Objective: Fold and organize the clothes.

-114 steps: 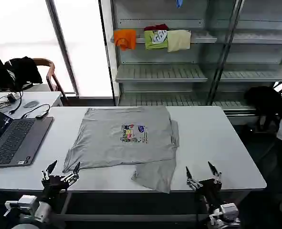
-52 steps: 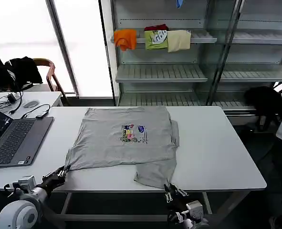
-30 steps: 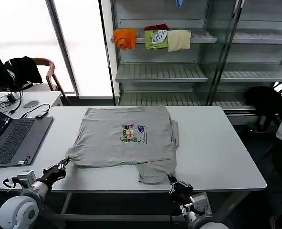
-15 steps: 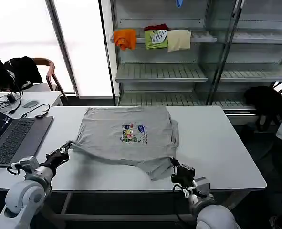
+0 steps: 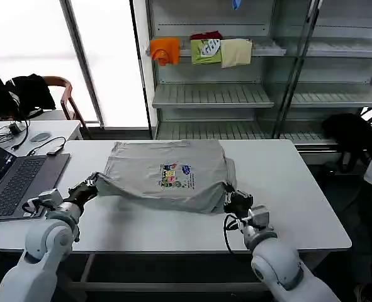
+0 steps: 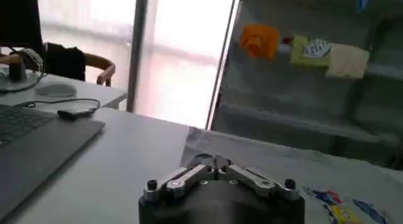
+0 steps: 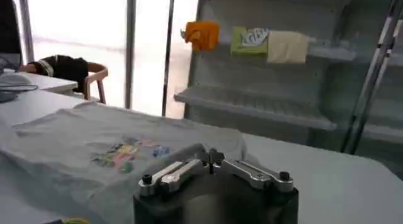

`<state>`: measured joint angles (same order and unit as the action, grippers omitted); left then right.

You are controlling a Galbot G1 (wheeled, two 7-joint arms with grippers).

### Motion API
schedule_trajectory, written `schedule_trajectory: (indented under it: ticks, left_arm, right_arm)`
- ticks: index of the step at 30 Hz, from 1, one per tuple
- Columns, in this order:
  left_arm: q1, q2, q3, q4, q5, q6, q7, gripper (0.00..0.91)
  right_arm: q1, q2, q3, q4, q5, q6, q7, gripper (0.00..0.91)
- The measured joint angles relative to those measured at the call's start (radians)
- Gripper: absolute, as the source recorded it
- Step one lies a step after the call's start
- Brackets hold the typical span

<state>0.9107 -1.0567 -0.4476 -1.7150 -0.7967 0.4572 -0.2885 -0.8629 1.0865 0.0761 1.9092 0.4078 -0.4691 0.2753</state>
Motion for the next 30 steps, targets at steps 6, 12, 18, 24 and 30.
schedule_trajectory:
  ticks: [6,12,18,24,30]
  left_arm:
    - [-0.071,-0.023,0.039,0.071,0.020,-0.001,-0.007,0.010]
    - [-0.126,-0.031,0.058,0.134,0.031,-0.005,-0.002,0.010]
    - [-0.137,-0.022,0.060,0.162,0.046,-0.013,0.022,0.010]
    - [-0.120,-0.004,0.052,0.177,0.071,-0.026,0.069,0.010]
    - [-0.094,0.014,0.046,0.182,0.095,-0.035,0.117,0.010]
  right_arm:
    - [0.084,0.020,-0.027,-0.096,-0.027,0.030,-0.021,0.000]
    - [0.150,0.035,-0.047,-0.179,-0.043,0.057,-0.039,0.000]
    - [0.169,0.032,-0.055,-0.215,-0.052,0.067,-0.053,0.000]
    - [0.156,0.019,-0.049,-0.225,-0.059,0.078,-0.064,0.000]
    - [0.131,0.001,-0.036,-0.224,-0.062,0.078,-0.077,0.000]
